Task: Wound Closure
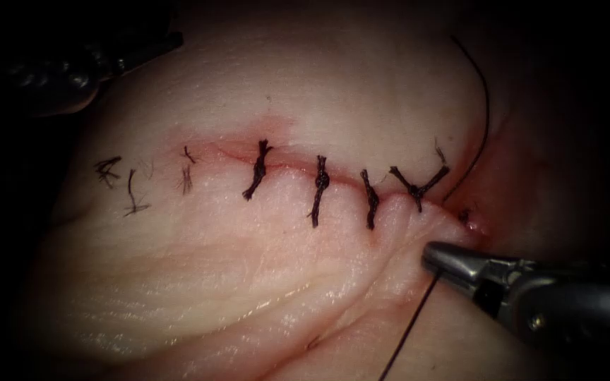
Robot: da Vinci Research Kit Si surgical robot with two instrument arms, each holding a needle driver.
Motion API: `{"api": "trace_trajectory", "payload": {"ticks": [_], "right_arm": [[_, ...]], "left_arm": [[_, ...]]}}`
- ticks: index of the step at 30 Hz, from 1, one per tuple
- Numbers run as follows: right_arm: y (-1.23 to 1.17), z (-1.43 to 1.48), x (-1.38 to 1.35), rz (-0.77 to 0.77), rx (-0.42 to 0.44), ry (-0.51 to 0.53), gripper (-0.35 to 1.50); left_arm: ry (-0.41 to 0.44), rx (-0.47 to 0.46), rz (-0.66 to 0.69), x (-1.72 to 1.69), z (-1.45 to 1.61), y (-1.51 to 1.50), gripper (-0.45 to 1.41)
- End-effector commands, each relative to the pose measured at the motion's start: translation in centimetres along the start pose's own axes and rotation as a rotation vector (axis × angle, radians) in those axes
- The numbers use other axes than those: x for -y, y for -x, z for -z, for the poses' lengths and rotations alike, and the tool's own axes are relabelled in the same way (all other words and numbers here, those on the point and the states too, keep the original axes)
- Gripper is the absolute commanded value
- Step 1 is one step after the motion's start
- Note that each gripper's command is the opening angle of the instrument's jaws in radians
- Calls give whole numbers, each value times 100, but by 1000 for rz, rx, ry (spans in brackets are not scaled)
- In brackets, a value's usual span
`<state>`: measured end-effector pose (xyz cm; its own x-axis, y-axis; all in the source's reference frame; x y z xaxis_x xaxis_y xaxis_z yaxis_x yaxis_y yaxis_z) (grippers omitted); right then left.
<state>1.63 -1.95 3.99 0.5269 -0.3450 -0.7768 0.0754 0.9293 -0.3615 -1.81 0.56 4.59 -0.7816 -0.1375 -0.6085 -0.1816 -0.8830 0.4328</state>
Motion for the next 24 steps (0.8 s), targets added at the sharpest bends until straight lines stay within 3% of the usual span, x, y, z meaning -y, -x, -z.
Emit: {"api": "trace_trajectory", "payload": {"ticks": [1, 13, 24], "right_arm": [[-8, -1, 7, 12, -14, -5, -35], [-79, 15, 38, 56, -69, -58, -35], [-110, 24, 46, 68, -135, -88, -35]], "left_arm": [[-1, -3, -1, -1, -10, -2, -45], [16, -5, 2, -10, -20, -8, -45], [22, -7, 3, -13, -24, -9, -45]]}}
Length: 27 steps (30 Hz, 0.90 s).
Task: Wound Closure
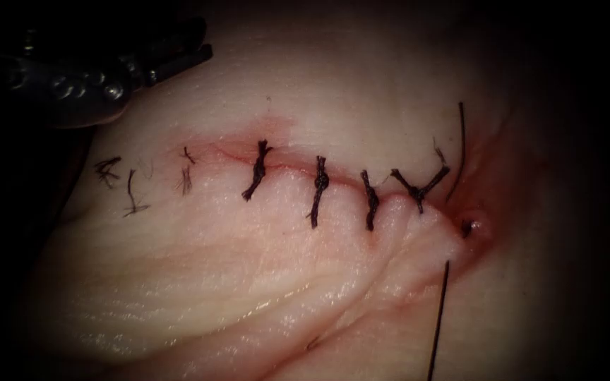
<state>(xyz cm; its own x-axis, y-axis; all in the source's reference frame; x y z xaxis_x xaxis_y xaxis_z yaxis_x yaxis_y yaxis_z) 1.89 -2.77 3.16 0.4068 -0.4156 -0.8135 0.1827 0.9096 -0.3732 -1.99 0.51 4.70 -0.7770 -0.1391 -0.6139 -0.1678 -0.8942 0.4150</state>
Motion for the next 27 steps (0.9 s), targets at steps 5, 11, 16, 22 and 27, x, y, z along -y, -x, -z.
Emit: {"api": "trace_trajectory", "payload": {"ticks": [5, 11, 16, 22, 27], "right_arm": [[-6, -8, -7, -125, -14, -4, 83], [6, 20, -16, -182, -22, 47, 141], [27, 61, -34, -211, 47, 89, 148], [69, 90, -56, -242, 189, 101, 145], [101, 86, -68, -376, 231, 155, 121]], "left_arm": [[4, 4, 3, -4, -10, -5, -45], [31, -2, 3, -17, -20, -27, -45], [57, -25, 3, -31, -32, -52, -45], [95, -35, -9, -58, -55, -77, -45], [127, -32, -24, -85, -80, -95, -45]]}}
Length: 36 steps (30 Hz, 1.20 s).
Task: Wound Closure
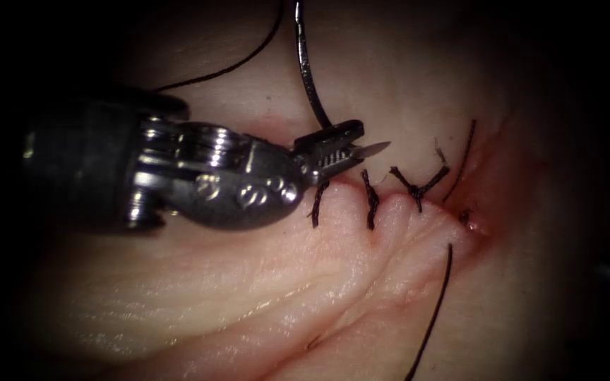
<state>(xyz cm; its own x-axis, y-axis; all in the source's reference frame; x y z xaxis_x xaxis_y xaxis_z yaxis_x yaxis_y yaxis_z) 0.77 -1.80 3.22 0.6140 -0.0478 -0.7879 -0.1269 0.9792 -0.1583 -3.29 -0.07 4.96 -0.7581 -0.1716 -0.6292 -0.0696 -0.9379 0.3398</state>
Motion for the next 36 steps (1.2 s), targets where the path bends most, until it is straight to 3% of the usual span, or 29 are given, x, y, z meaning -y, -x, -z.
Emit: {"api": "trace_trajectory", "payload": {"ticks": [1, 3, 9, 14, 19, 26, 27, 29, 31, 33, 36], "right_arm": [[12, -18, -9, -77, 10, 14, 116], [19, -24, -16, -181, 21, 32, 106], [40, -38, -33, -296, 1, 37, 108], [44, -36, -33, -297, -35, 41, 106], [38, -34, -30, -297, -52, 38, 99], [25, -48, -28, -349, -101, 9, 44], [25, -51, -29, -379, -95, 4, 32], [28, -60, -31, -460, -93, -13, -15], [33, -71, -34, -571, -102, -32, 4], [44, -84, -38, -689, -115, -53, 54], [64, -98, -41, -798, -163, -57, 88]], "left_arm": [[5, 4, -6, -5, -13, -3, -45], [20, 10, -3, -15, -24, -6, -45], [60, 35, -19, -36, -44, -10, -45], [71, 42, -20, -23, -24, 2, -45], [30, 81, -3, 5, 2, 19, -45], [12, 110, -3, 3, -7, 34, -45], [9, 111, -4, 1, -8, 35, -45], [7, 114, -9, -2, -12, 38, -45], [10, 118, -11, -3, -14, 39, -45], [11, 117, -11, -2, -14, 40, -45], [6, 148, -26, 7, -12, 47, -45]]}}
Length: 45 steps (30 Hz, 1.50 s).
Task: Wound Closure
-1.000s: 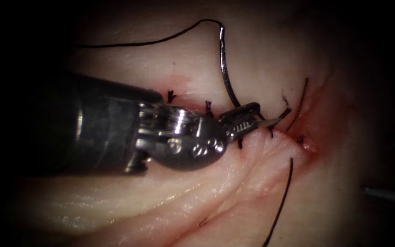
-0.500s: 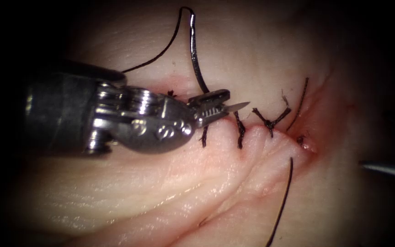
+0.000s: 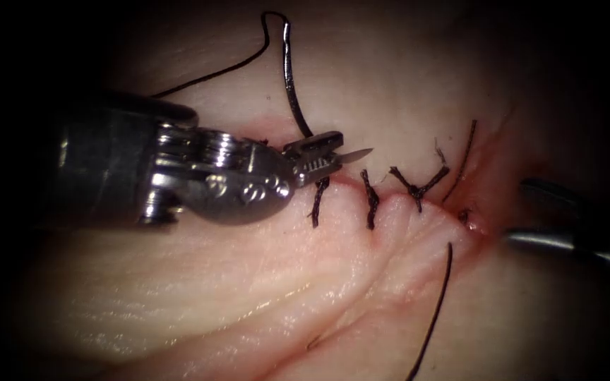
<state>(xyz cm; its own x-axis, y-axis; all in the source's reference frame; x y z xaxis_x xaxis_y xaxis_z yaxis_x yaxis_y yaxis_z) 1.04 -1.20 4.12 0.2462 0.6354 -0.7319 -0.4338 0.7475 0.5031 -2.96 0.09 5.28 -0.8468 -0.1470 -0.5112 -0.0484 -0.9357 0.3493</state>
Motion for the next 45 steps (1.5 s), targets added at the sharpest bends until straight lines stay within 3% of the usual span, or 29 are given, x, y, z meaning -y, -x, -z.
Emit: {"api": "trace_trajectory", "payload": {"ticks": [1, 5, 10, 11, 13, 14, 18, 24, 30, 33, 37, 40, 45], "right_arm": [[11, -13, -10, -39, -20, -6, 93], [24, -20, -21, -126, -49, -8, 104], [24, -21, -23, -150, -68, -4, 88], [22, -21, -24, -170, -75, -2, 86], [18, -24, -27, -206, -96, -1, 86], [16, -24, -28, -220, -95, -1, 86], [14, -27, -32, -236, -92, 12, 88], [20, -28, -35, -246, -93, 9, 89], [26, -24, -34, -240, -94, 13, 89], [26, -25, -36, -247, -93, 18, 86], [27, -34, -42, -282, -84, 29, 86], [33, -44, -49, -312, -73, 42, 86], [53, -61, -64, -359, -30, 60, 88]], "left_arm": [[-2, 14, -8, 4, -6, 1, -45], [-18, 62, -14, 15, -10, 19, -45], [16, 96, -30, 13, -17, 38, -45], [31, 105, -7, 10, -20, 42, -11], [24, 113, 60, 7, -24, 45, 90], [22, 112, 89, 5, -25, 45, 111], [-17, 41, 242, 9, -26, 31, 137], [3, -91, 356, 22, 0, -6, 140], [23, -91, 372, 32, 43, -24, 138], [13, -83, 389, 30, 55, -41, 120], [35, -192, 353, 17, 38, -82, 91], [34, -245, 319, 3, 14, -101, 85], [87, -253, 248, -29, -24, -105, 70]]}}
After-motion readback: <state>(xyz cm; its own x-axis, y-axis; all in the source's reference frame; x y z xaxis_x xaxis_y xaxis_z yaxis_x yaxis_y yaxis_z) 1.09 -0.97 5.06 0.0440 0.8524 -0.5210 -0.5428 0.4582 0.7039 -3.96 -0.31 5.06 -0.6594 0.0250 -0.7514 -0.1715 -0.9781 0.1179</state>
